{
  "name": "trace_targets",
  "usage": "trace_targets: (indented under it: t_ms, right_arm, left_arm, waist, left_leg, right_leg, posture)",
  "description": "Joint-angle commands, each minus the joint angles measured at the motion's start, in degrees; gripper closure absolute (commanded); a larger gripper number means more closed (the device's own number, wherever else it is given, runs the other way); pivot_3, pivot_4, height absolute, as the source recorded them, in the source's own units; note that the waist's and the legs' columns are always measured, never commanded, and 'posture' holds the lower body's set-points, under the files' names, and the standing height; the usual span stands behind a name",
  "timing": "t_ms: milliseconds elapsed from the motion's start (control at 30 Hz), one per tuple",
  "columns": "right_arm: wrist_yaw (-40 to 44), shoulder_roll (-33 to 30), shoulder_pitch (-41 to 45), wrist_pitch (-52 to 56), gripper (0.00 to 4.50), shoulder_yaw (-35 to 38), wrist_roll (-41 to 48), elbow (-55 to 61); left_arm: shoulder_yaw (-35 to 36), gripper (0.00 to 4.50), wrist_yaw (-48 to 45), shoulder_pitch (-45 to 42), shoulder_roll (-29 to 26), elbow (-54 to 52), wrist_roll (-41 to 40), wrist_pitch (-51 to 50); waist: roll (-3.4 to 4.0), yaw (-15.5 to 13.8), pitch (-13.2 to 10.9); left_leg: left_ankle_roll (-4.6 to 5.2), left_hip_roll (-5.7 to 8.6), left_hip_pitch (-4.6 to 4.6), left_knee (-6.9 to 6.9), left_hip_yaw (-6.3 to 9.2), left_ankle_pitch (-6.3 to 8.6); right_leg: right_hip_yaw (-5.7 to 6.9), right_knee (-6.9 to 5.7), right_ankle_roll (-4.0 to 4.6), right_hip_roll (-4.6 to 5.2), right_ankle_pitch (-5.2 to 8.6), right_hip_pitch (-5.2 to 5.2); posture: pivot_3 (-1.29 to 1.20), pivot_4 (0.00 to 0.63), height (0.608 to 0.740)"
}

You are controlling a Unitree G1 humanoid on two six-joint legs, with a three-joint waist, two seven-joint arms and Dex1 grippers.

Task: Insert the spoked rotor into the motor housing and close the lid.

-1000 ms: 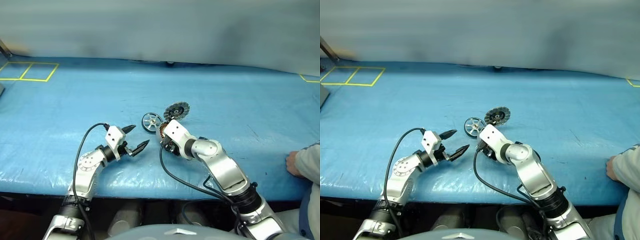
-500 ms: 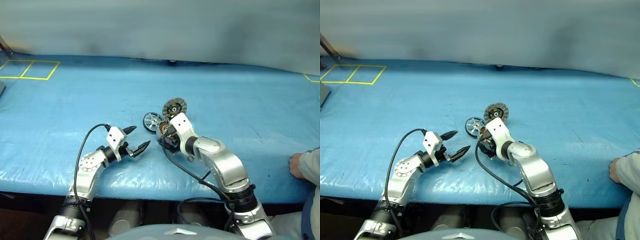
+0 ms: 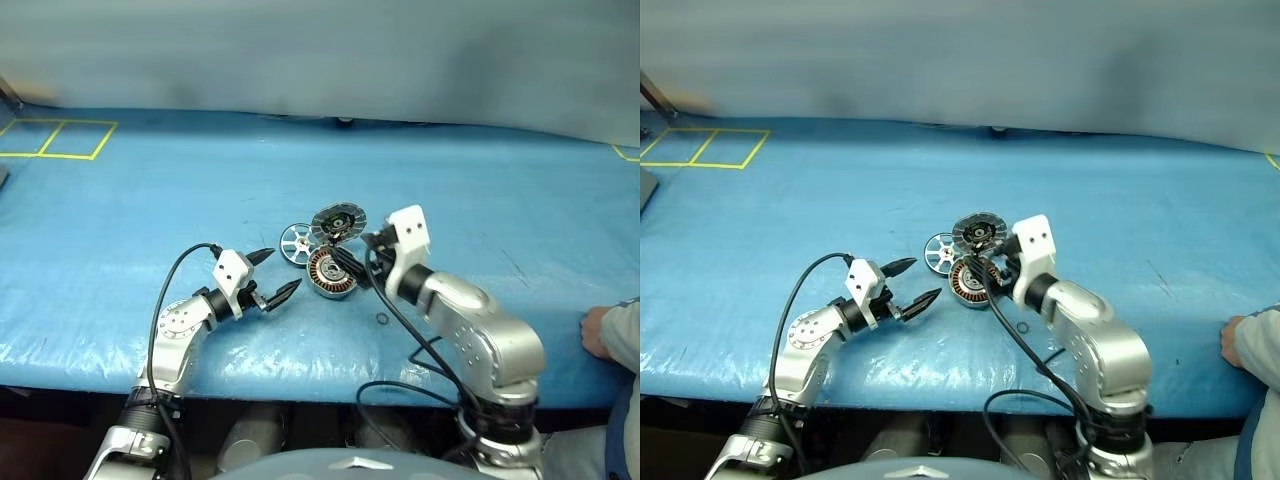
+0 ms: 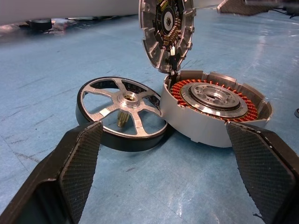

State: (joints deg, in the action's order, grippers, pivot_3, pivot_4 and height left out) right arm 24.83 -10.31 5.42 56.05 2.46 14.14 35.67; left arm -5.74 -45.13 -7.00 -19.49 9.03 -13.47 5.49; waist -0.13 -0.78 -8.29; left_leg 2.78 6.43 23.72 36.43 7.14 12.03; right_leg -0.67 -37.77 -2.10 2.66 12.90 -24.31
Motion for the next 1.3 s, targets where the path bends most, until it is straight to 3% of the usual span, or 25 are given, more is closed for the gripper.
trace_targets:
  t_ms: [33,200,333,667,833,1300]
  right_arm:
    - [2.62,-1.82,-5.13,-15.44,0.53,2.33,0.27,1.1]
    - [4.94,-2.7,-11.84,-24.37,0.53,5.49,3.98,-1.34]
    - [5.99,-5.61,-15.73,-28.98,0.53,1.83,0.75,-4.25]
    - [3.7,-5.33,-14.33,-34.33,0.53,-0.94,0.4,-7.58]
    - [3.05,-5.37,-13.78,-35.27,0.53,-1.69,0.24,-8.06]
    - [0.91,-6.26,-14.89,-35.97,0.53,-2.74,-0.72,-8.31]
  left_arm:
    - [0.73,0.0,-0.76,-1.11,-0.45,-0.27,-0.22,0.64]
    - [0.66,0.0,-2.82,-1.71,-0.25,0.0,-1.59,-0.02]
    - [0.32,0.0,-4.75,-2.45,-0.56,0.8,-1.65,-0.58]
    - [-2.07,0.0,-4.45,-4.94,1.25,6.74,1.4,-1.5]
    - [-1.45,0.0,0.78,-9.31,3.77,13.69,5.51,2.81]
    - [2.32,0.0,5.6,-13.24,5.13,19.86,5.85,10.98]
  waist:
    - [0.01,0.2,-0.01]
    - [0.01,0.51,-0.01]
    - [0.01,0.67,-0.01]
    - [0.01,0.49,-0.01]
    - [-0.01,-0.23,-0.01]
    - [-0.01,-0.16,0.0]
  left_leg:
    - [-0.01,-0.02,-0.02,-0.06,-0.04,-0.01]
    - [-0.08,-0.08,-0.08,-0.13,-0.04,-0.09]
    - [-0.07,-0.09,-0.12,-0.11,-0.07,-0.1]
    - [-0.11,-0.1,-0.12,-0.12,-0.06,-0.14]
    - [-0.12,-0.11,-0.12,-0.1,-0.05,-0.16]
    - [-0.1,-0.09,-0.1,-0.03,-0.06,-0.15]
  right_leg:
    - [-0.02,0.0,-0.01,-0.01,0.01,0.0]
    - [0.0,-0.01,-0.02,-0.04,0.03,0.02]
    - [-0.02,-0.02,-0.1,-0.04,0.08,0.05]
    - [-0.01,-0.05,-0.06,-0.04,0.07,0.04]
    - [0.01,-0.06,0.0,-0.05,0.02,0.05]
    - [0.0,-0.07,-0.02,-0.05,-0.01,0.07]
  posture:
    - [0.0,0.15,0.74]
    - [0.0,0.15,0.74]
    - [0.0,0.15,0.74]
    - [0.0,0.15,0.74]
    - [0.0,0.15,0.74]
    - [0.0,0.15,0.74]
